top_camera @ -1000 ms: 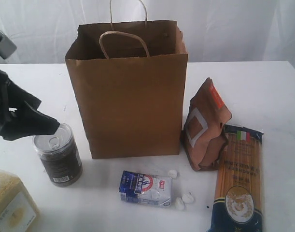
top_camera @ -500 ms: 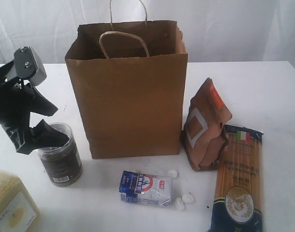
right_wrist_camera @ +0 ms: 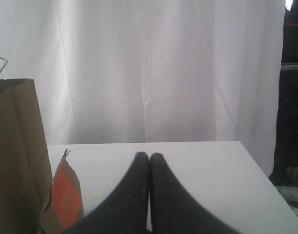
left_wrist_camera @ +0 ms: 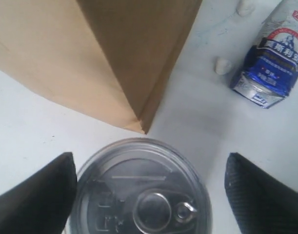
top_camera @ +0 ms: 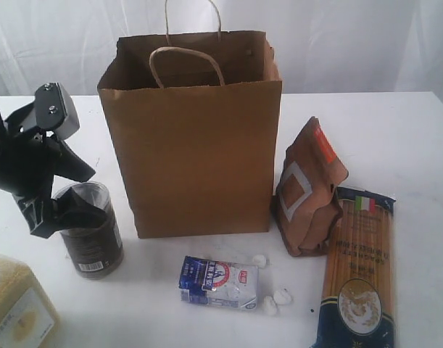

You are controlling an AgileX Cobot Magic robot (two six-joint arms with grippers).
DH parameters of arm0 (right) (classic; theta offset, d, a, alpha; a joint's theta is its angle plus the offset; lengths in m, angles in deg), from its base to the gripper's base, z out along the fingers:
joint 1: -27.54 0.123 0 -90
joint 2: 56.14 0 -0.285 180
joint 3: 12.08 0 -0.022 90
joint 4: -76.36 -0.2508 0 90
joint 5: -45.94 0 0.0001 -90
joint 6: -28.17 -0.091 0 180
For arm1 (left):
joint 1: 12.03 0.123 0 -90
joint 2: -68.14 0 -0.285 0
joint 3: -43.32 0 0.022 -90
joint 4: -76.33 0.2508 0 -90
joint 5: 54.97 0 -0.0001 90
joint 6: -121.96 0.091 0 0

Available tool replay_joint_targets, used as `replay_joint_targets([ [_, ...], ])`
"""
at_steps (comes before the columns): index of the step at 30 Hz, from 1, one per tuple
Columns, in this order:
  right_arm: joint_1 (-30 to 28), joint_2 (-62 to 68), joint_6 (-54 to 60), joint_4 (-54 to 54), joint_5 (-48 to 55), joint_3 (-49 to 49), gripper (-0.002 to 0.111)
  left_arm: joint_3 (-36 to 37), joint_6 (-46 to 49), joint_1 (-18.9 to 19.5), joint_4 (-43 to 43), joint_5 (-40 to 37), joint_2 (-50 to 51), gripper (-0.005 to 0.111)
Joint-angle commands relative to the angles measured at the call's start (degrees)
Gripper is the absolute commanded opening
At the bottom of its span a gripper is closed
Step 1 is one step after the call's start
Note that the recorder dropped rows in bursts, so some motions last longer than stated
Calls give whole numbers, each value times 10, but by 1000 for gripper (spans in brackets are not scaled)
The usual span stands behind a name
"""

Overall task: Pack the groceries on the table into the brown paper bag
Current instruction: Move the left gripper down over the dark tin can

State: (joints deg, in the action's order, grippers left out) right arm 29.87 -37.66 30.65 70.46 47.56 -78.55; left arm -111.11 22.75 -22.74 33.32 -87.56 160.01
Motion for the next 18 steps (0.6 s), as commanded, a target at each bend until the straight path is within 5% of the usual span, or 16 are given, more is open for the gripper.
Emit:
replay_joint_targets([
  [1,-1,-3,3,3,-3,-1,0,5,5,-4,6,14,15,83],
  [18,-1,-3,3,3,-3,-1,0,5,0,-4,-14,24,6,83],
])
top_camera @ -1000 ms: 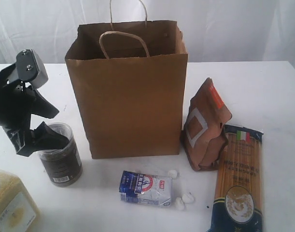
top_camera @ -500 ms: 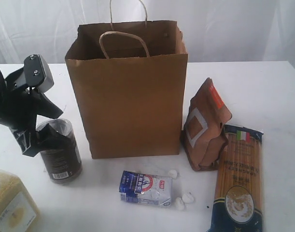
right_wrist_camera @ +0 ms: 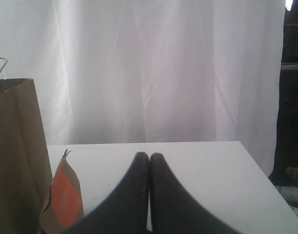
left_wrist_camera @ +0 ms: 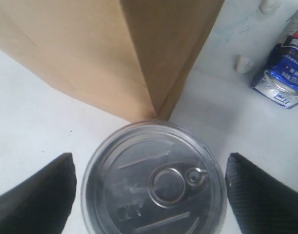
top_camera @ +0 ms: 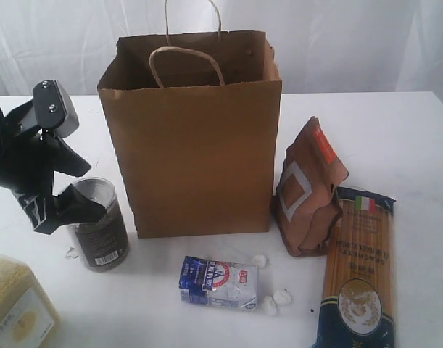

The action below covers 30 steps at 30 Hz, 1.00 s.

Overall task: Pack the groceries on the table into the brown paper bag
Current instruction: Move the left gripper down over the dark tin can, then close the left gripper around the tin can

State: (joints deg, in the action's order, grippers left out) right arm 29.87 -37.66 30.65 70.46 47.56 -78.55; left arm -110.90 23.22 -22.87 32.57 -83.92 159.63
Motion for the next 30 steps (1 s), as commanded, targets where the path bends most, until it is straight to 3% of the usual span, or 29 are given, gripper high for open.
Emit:
replay_joint_targets([
  [1,-1,-3,3,3,-3,-1,0,3,-5,-3,-6,-12,13,83],
  [10,-1,-3,3,3,-3,-1,0,4,-4,-3,3,-15,42,81],
  [18,-1,-3,3,3,-3,-1,0,1,-5,-3,3,-26,42,35],
  [25,-1,-3,3,3,-3,-1,0,-41,-83,-3,15,-85,-3,0],
  [30,-1,-3,3,3,-3,-1,0,-82,-135,-1,67,-88,-64,0],
])
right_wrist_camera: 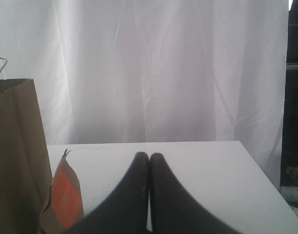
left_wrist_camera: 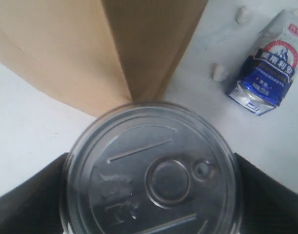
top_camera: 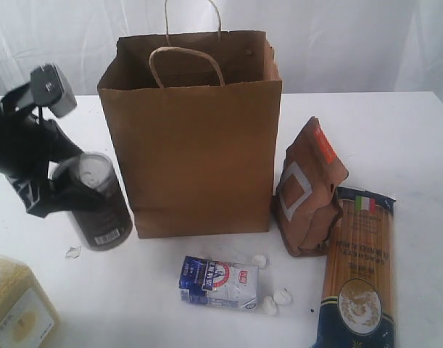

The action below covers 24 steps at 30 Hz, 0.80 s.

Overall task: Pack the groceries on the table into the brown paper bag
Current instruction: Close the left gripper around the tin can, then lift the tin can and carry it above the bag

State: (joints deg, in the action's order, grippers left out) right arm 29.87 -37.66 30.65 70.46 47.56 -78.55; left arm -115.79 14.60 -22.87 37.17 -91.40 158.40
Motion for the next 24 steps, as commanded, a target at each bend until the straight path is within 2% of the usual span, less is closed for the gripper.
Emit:
replay_joint_targets([
  [1,-1,-3,3,3,-3,-1,0,-43,-68,-1,37,-14,-66,0],
  [6,-1,-3,3,3,-3,-1,0,-100,-129,-1,129,-27,-141,0],
  [10,-1,-3,3,3,-3,-1,0,-156,-141,-1,129,10,-181,0],
  [12,-1,-3,3,3,-3,-1,0,-167,-214,-2,81,67,-184,0],
  [14,-1,-3,3,3,-3,-1,0,-168,-254,-5,-2,131,-178,0],
  [18,-1,-3,3,3,-3,-1,0,-168,-209,-13,-147,220,-157,0],
  [24,-1,-3,3,3,-3,-1,0,-168,-166,-13,-307,250,-123,0],
])
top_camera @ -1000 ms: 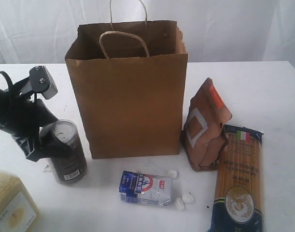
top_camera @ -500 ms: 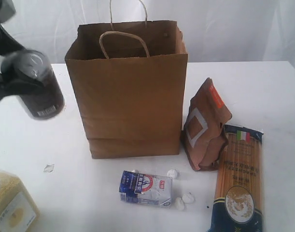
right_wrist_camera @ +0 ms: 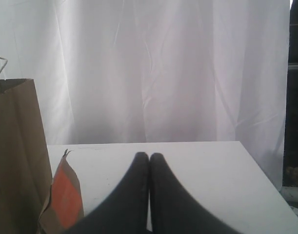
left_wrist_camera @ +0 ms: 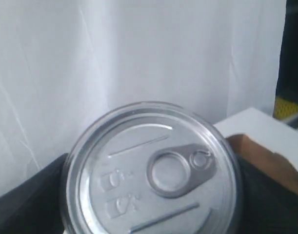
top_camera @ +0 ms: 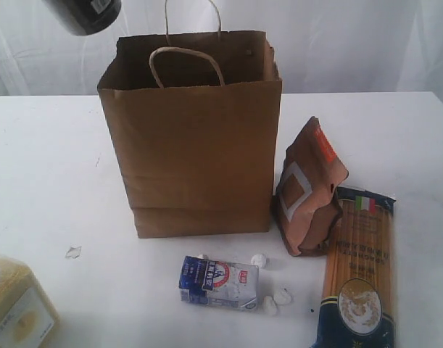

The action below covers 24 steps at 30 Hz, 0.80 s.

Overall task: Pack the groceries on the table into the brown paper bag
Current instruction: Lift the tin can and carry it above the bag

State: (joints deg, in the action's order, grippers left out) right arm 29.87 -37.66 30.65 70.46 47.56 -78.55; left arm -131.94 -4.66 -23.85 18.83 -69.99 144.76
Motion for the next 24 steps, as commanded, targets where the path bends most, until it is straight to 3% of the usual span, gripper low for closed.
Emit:
replay_joint_targets([
  [1,-1,-3,3,3,-3,-1,0,-8,36,-3,-155,29,18,0],
  [4,-1,-3,3,3,-3,-1,0,-8,86,-3,-255,-2,33,0],
  [9,-1,-3,3,3,-3,-1,0,-8,238,-3,-416,-128,61,0],
  [14,-1,-3,3,2,-3,-1,0,-18,393,-3,-424,-267,102,0],
  [24,-1,-3,3,2,-3,-1,0,-25,500,-3,-424,-429,183,0],
])
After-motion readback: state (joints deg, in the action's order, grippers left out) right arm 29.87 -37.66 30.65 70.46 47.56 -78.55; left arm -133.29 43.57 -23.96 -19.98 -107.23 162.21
